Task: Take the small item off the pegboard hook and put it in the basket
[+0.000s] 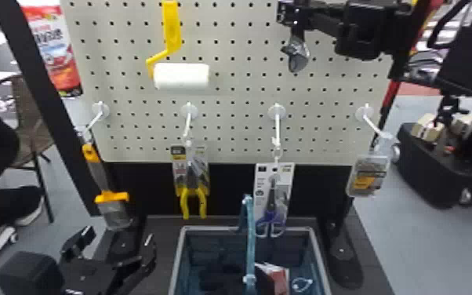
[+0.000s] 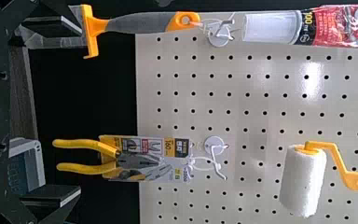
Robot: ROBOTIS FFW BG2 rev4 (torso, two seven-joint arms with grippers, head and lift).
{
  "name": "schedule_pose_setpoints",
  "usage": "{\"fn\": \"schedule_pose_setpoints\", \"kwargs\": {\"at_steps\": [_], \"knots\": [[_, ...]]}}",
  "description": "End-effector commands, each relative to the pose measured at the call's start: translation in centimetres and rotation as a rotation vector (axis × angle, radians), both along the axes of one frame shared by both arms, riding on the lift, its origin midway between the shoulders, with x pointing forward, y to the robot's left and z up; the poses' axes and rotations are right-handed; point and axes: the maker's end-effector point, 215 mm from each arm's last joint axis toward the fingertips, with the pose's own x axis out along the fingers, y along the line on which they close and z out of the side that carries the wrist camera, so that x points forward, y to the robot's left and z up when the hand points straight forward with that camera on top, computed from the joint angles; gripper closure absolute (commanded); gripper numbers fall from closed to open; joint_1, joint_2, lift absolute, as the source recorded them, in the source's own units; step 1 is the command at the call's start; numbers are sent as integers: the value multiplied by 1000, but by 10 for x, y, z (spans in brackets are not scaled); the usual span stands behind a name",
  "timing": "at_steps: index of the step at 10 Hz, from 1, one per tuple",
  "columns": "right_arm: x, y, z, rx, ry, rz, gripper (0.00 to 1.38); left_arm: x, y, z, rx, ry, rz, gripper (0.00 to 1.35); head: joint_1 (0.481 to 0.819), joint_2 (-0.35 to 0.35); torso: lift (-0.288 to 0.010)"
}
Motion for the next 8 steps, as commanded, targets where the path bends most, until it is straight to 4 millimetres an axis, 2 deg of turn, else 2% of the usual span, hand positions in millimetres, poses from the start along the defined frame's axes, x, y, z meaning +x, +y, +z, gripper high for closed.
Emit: {"fn": "schedule_pose_setpoints", "kwargs": {"at_steps": [1, 4, 8], "knots": [[-5, -3, 4, 3, -14, -7, 1240, 0, 0, 0, -1, 0, 0, 117, 549, 0, -100], [-12, -8, 3, 23, -17, -16, 1240, 0, -1, 1, -1, -2, -1, 117, 549, 0, -100], [-28, -5, -9, 48, -6, -6, 1240, 0, -1, 2, -3, -7, 0, 117, 549, 0, -100]]}}
